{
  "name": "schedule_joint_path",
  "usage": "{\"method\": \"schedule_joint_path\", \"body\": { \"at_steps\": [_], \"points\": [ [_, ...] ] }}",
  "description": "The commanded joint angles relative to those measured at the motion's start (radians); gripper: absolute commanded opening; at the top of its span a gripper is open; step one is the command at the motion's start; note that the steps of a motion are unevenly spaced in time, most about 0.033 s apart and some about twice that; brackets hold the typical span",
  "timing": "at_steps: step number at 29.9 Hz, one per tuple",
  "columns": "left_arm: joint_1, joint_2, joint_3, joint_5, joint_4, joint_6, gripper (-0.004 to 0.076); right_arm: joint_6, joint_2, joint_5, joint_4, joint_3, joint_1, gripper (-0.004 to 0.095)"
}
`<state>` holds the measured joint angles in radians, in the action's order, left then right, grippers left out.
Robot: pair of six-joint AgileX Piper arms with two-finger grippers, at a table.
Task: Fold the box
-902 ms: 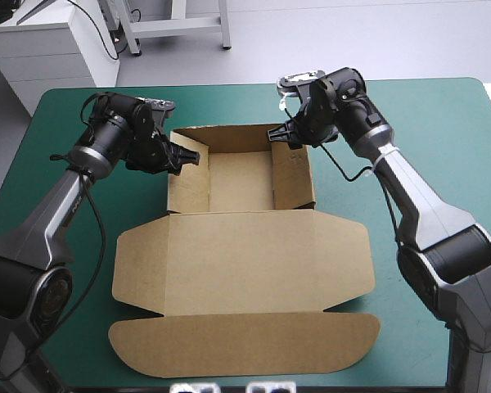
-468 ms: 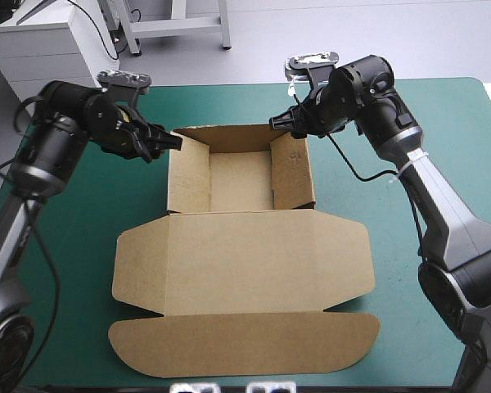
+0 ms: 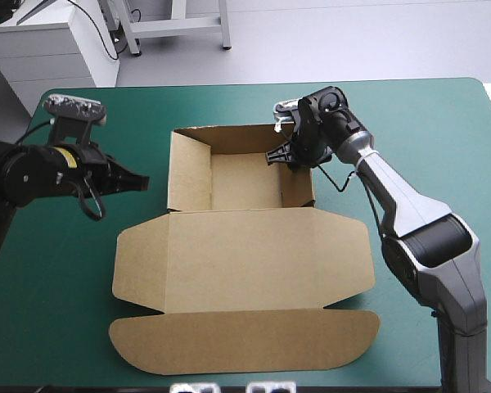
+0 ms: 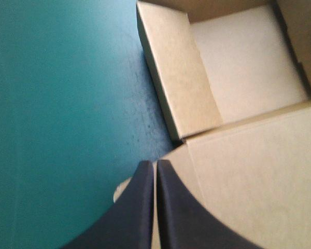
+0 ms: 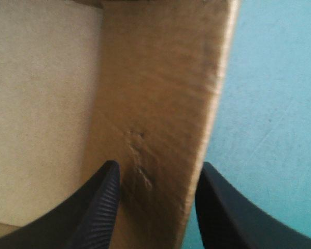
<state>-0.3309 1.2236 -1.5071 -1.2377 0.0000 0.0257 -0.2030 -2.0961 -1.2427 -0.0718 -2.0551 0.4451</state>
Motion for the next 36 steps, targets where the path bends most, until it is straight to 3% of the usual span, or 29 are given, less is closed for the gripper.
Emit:
{"method": "schedule_joint_path", "body": {
  "at_steps": [1,3,6,7,12,18,28,36],
  "points": [
    [-0.003,-0.098,0.101,-0.033,-0.010,-0.001,-0.0008,0.009,0.009,-0.008,-0.011,-0.018,-0.009,0.0403],
    [-0.003,-0.142,0.174,-0.033,-0.010,-0.001,-0.0008,0.009,-0.010,-0.008,0.008,-0.018,-0.019,0.0320],
    [-0.003,-0.199,0.247,-0.033,-0.010,0.001,-0.0008,0.009,-0.012,-0.008,0.009,-0.018,-0.032,0.0007],
    [-0.003,-0.217,0.269,-0.033,-0.010,0.001,-0.0008,0.007,-0.011,-0.008,0.006,-0.023,-0.036,-0.0010],
    [-0.003,-0.280,0.321,-0.037,-0.010,0.008,-0.0008,0.005,0.020,-0.008,-0.001,-0.044,-0.087,-0.0020],
    [-0.003,-0.311,0.326,-0.047,-0.010,0.008,-0.0008,0.031,0.095,-0.008,-0.001,-0.051,-0.232,-0.0020],
    [-0.003,-0.327,0.326,-0.047,-0.018,0.008,-0.0008,0.086,0.154,-0.010,-0.012,-0.051,-0.686,-0.0018],
    [-0.003,-0.326,0.326,-0.047,-0.034,0.008,-0.0008,0.051,0.131,-0.008,-0.002,-0.049,-0.908,0.0009]
  ]
}}
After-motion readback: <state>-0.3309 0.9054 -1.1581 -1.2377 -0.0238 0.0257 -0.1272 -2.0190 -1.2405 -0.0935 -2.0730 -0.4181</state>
